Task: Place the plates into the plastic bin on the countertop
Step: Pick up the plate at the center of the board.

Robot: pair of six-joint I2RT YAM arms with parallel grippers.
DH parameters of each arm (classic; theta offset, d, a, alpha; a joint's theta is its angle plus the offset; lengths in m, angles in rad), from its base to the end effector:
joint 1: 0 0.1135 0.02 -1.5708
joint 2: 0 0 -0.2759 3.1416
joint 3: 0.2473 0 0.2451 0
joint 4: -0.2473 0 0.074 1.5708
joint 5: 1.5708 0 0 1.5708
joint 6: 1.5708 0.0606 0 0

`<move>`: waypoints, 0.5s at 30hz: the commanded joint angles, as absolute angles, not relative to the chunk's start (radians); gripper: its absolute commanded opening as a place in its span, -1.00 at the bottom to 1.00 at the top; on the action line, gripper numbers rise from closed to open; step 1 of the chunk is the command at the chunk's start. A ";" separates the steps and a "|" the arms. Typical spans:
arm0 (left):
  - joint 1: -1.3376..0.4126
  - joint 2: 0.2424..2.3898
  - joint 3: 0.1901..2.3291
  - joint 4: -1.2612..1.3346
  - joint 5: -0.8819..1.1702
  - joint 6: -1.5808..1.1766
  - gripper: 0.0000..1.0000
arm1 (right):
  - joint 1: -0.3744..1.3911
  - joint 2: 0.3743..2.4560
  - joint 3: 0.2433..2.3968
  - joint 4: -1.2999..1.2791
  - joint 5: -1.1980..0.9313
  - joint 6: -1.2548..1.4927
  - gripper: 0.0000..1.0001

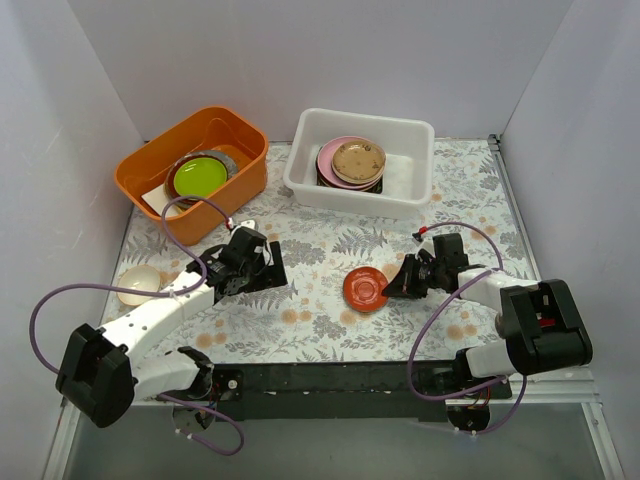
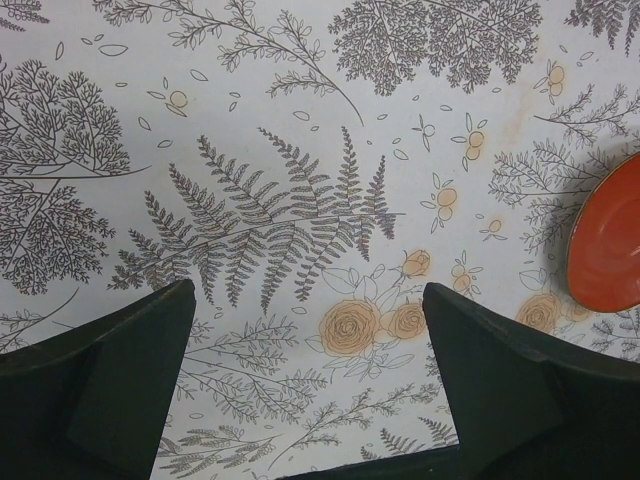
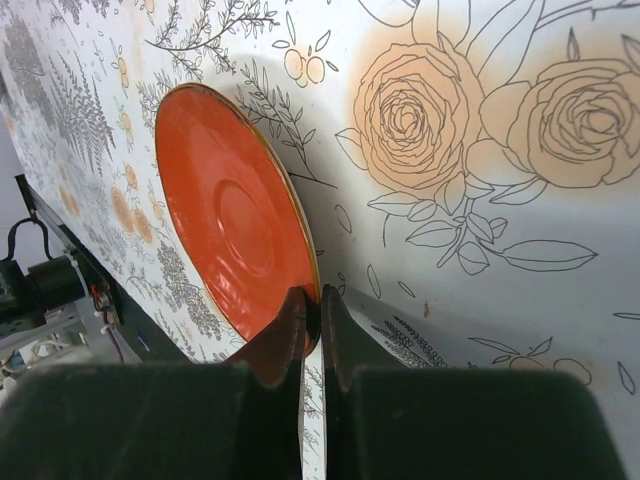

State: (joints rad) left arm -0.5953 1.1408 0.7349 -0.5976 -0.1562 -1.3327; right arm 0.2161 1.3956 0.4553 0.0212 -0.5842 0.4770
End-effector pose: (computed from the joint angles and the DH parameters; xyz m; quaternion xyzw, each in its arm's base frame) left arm 0.1866 -0.1150 0.2127 -0.3653 0.8849 -0.1865 0.2206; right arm 0.2234 0.0833 0.1296 0.0266 0.9115 0.3607 0.1957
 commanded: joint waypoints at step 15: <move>-0.588 1.104 0.712 -0.575 -0.147 -1.342 0.96 | 0.221 1.284 0.578 -0.144 -0.552 0.433 -0.97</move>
